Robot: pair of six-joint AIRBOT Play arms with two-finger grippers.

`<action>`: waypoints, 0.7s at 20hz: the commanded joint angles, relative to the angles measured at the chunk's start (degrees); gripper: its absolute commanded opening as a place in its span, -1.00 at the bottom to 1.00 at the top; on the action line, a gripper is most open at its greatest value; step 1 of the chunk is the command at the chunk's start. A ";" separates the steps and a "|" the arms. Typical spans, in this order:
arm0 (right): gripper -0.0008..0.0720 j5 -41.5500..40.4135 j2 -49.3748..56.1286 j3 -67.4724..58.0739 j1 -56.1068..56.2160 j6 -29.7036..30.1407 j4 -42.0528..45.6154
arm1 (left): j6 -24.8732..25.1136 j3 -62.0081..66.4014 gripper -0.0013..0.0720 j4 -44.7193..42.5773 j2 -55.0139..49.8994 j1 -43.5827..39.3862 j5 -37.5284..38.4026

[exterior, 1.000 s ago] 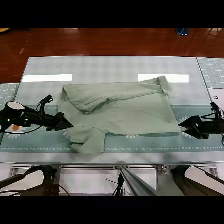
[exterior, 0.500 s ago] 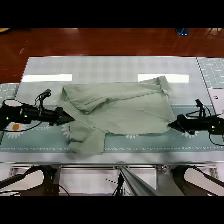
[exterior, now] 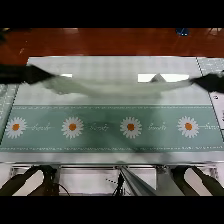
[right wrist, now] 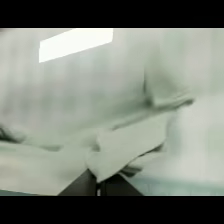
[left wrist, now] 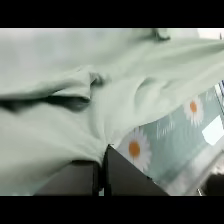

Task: Fold the shirts.

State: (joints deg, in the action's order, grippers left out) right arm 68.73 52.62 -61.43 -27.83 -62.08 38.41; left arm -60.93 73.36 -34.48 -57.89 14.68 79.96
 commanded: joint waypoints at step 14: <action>-0.91 8.50 -15.47 -57.09 0.15 -22.01 26.75 | -22.36 37.40 -0.91 -18.82 28.57 0.07 -5.20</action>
State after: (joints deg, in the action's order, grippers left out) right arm 69.23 37.47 -112.51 -27.73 -82.35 61.34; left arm -78.81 109.86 -50.81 -32.60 14.68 70.00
